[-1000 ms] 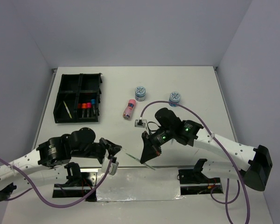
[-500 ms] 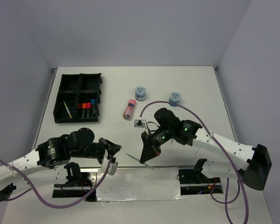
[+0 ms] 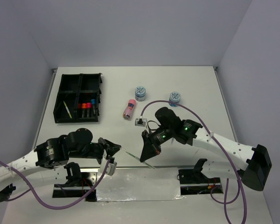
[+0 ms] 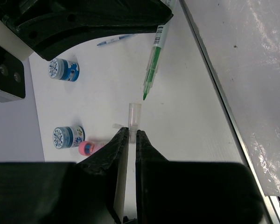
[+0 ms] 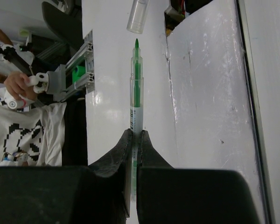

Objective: Sort the stationery into containers
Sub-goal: Close the pen cap on the pen.

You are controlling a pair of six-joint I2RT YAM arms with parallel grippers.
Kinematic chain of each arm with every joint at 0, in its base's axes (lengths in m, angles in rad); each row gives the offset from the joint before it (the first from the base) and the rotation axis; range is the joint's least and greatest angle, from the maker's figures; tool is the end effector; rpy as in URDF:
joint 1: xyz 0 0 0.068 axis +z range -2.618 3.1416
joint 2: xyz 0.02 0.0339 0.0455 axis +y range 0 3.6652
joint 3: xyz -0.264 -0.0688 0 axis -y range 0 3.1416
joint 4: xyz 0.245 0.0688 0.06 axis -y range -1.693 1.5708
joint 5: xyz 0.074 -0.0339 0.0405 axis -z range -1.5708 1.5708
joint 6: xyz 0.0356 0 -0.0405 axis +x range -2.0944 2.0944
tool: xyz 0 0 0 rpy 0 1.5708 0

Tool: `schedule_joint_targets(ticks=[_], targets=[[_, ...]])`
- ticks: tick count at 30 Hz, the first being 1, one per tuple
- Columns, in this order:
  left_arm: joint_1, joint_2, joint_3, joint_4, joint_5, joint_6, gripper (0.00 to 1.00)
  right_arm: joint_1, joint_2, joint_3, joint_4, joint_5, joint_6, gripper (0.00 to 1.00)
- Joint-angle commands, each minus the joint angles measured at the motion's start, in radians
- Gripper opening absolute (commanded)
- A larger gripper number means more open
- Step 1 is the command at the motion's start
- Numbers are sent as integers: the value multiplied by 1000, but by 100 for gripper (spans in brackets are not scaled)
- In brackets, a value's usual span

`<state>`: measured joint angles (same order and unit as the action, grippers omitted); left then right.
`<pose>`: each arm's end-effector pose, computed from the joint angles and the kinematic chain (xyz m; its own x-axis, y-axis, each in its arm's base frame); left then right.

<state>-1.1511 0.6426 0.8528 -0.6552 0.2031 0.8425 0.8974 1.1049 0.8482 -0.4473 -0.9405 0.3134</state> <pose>0.0480 -0.1253 0.3346 0.6061 0.4354 -0.6656 0.7756 -0.1384 0.6158 0.1185 0.1946 0.2837 -0.6444 -0.5164 -0.5639 -0.6792 0.0477 0.7324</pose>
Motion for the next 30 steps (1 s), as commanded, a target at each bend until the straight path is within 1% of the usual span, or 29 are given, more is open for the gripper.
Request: schedule_joint_targets(ticks=[1,13,30], targets=[[-6,-12,-8,45,25,23,0,-8,-2,-8,65,-32,-4,0],[-4,2,-6,42,41,23,0,-41,0,-17,98,-41,10,0],[-6,23,6,35,65,24,0,-43,42,9,78,-38,1,0]])
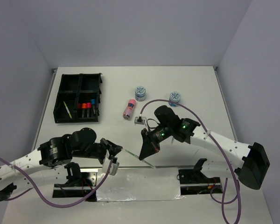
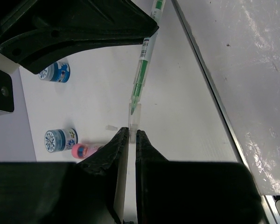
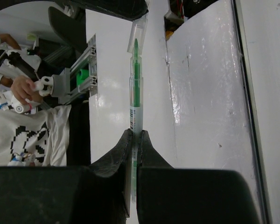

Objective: Sort the stationery into containers
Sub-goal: Close the pen cap on the pen.

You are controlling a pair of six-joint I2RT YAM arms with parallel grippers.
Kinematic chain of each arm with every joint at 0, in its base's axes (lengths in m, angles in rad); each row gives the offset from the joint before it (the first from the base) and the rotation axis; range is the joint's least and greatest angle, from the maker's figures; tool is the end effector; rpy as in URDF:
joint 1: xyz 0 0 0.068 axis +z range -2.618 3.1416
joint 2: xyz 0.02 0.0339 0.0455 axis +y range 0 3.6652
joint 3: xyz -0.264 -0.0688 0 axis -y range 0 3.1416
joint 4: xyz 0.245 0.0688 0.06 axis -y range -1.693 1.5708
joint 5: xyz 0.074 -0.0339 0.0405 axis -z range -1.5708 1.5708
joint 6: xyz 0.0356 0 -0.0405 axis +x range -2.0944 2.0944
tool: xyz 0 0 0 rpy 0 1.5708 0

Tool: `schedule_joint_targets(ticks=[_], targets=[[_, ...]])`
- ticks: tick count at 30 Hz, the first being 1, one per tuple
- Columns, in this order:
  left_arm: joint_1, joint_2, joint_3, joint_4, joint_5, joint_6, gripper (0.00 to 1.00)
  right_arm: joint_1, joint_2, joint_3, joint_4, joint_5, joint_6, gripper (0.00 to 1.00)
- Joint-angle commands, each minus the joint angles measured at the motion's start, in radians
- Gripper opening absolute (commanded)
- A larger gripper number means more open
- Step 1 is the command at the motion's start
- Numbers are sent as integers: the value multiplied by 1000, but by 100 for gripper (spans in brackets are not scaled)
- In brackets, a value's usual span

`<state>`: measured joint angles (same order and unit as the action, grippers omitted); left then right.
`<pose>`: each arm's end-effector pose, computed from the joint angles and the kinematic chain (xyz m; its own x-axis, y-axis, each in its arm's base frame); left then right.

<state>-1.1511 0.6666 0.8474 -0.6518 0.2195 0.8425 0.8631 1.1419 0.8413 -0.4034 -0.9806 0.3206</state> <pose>0.0498 -0.1307 0.3305 0.6011 0.4404 -0.6669 0.7839 -0.1625 0.5993 0.1293 0.1967 0.2776 -0.6623 -0.5044 -0.5539 -0.6595 0.0416 0.7506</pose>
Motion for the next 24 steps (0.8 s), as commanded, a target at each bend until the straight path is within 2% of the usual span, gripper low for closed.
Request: schedule_joint_targets(ticks=[1,12,21,24], targets=[[-6,1,15,29,50,27,0,-9,9,18,34,8,-3,0],[-9,73,54,-31,47,61,0,-7,47,4,52,-21,1,0],[-25,145,145,-103,41,107,0,5,85,-11,77,-49,0,0],[-36,166,177,-123,49,113,3,11,90,-16,83,-59,-5,0]])
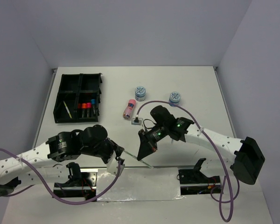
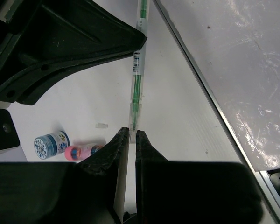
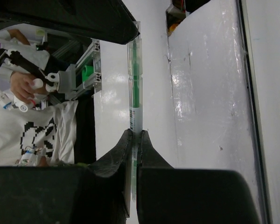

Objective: Sort the stationery into containers
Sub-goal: Close the pen cap on the pen.

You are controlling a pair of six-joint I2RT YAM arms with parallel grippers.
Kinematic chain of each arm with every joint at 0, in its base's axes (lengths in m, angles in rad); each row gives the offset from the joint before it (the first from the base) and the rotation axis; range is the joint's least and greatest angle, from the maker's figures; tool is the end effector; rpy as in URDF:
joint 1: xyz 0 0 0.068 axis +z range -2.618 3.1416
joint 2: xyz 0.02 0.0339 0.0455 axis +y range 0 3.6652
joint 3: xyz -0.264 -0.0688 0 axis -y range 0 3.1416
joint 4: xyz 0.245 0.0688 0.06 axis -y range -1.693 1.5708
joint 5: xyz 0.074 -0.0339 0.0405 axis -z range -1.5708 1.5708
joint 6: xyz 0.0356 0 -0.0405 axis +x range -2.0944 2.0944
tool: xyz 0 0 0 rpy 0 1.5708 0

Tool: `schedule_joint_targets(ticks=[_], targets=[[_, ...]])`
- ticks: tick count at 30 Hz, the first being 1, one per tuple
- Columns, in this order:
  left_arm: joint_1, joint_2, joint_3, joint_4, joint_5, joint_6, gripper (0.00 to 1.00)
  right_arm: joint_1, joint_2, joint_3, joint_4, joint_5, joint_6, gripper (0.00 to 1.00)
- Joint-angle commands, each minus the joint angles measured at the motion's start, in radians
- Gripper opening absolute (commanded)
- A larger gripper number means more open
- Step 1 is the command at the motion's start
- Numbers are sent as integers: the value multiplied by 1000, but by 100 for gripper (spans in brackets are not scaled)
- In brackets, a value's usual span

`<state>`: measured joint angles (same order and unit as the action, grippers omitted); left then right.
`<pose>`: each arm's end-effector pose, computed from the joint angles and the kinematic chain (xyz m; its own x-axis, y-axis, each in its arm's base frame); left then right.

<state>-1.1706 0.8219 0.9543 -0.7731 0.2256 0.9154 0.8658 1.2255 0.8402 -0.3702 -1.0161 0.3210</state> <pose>0.0559 -0.1526 0.3337 0.6251 0.5056 -0.5946 0.7743 -0.3057 0.5541 0.1375 0.2083 0.2618 -0.6747 -0.5365 -0.5068 -0.6210 0.0414 0.7827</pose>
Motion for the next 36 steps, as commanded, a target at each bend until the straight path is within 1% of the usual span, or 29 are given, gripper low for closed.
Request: schedule_joint_targets(ticks=[1,4,5,9,12,13,16,20,23,24,25,26,27,28,29,30,31,32,33,34,35,36], targets=[[-21,20,95,-11,41,42,4,12,6,-15,47,-24,-13,0],[-53,62,130,-49,37,40,10,19,3,-15,48,-29,-19,0],[-66,68,136,-63,32,39,16,19,2,-19,48,-27,-19,0],[-115,98,152,-72,6,16,19,18,-3,-30,66,-24,-17,0],[-118,91,143,-37,-5,-13,28,18,-23,-46,102,-25,-11,0],[-118,77,136,-20,-23,-36,36,19,-30,-46,109,-24,-11,0],[-118,56,126,31,-67,-72,45,18,-60,-49,125,-9,-10,0],[-118,65,152,52,-127,-124,50,19,-69,-52,149,-7,0,0],[-118,54,161,93,-170,-142,57,16,-66,-56,166,17,10,0],[-118,46,165,115,-190,-182,65,12,-66,-56,169,46,10,0],[-118,45,182,162,-221,-206,99,6,-76,-67,206,53,18,0],[-118,42,195,190,-262,-236,99,-1,-84,-76,233,60,30,0],[-118,43,207,219,-302,-327,99,-23,-92,-84,256,101,55,0],[-118,46,219,254,-360,-382,99,-33,-99,-90,276,126,62,0],[-118,54,251,317,-491,-438,99,-46,-107,-82,290,149,58,0],[-118,75,273,330,-549,-551,99,-63,-112,-78,293,183,55,0],[-118,88,297,343,-602,-594,99,-71,-121,-60,286,268,47,0],[-118,98,335,351,-655,-643,99,-82,-129,-49,284,313,38,0],[-118,108,349,357,-727,-758,99,-83,-141,-41,283,373,21,0],[-118,112,356,379,-753,-821,99,-82,-168,-36,289,467,15,0],[-118,109,350,418,-776,-886,99,-82,-185,-39,316,509,7,0],[-118,96,339,446,-819,-1041,99,-85,-202,-44,330,563,12,0]])
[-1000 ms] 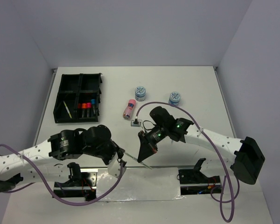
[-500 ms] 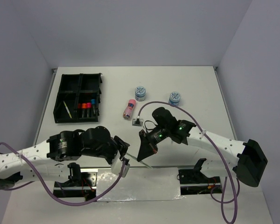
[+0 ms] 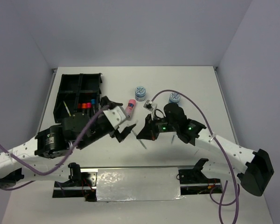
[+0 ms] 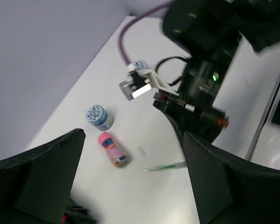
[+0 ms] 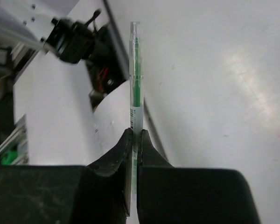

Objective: Sort the stationery into containers
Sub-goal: Close the pen cap on the pen.

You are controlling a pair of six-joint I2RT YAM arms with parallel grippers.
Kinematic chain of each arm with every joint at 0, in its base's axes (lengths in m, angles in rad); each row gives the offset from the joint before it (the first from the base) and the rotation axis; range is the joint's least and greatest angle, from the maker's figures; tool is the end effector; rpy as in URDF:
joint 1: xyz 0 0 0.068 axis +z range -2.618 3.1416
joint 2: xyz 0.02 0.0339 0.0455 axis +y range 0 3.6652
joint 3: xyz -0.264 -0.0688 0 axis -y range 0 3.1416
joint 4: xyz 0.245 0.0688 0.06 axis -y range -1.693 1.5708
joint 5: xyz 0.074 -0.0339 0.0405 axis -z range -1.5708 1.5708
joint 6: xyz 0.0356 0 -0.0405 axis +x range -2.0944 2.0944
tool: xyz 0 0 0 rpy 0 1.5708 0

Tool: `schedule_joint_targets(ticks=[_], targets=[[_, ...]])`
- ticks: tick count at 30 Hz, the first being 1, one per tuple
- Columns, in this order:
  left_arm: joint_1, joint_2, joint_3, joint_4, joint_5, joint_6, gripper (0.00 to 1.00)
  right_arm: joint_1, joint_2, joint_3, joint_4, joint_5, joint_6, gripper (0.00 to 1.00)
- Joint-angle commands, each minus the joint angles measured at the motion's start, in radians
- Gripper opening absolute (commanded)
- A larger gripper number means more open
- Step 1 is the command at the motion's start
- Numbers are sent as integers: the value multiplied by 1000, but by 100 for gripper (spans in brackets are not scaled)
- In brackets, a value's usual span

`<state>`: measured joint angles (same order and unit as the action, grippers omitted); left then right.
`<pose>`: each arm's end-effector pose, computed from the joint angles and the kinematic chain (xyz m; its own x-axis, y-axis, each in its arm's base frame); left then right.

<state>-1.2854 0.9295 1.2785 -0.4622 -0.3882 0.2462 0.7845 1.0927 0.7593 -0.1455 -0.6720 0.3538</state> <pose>0.0631 -0.1670 0.4531 0.1598 0.2566 -0.9532 0.7664 0.5763 0.2836 0.1543 0.1853 0.2775 -0.6330 -0.2487 -0.7331 -0.7725 0.2662 0.5766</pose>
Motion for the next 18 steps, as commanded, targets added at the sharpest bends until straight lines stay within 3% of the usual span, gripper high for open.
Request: schedule_joint_targets(ticks=[1,4,8,10,13,16,18], targets=[[-3,-24,-2,164,-228,-445,99,-5,-106,22,122,268,-22,0],[0,-84,-103,243,-317,-648,99,-8,-196,-23,208,382,-36,0],[11,-175,-259,445,-282,-717,99,-8,-306,-61,264,429,-48,0],[27,-213,-330,653,-128,-691,99,-7,-382,-101,315,448,-49,0],[44,-204,-398,830,44,-661,99,-5,-460,-141,357,430,-58,0],[84,-170,-389,905,202,-622,99,-7,-487,-135,350,341,-98,0],[127,-126,-341,890,288,-642,92,-5,-508,-143,360,310,-113,0]])
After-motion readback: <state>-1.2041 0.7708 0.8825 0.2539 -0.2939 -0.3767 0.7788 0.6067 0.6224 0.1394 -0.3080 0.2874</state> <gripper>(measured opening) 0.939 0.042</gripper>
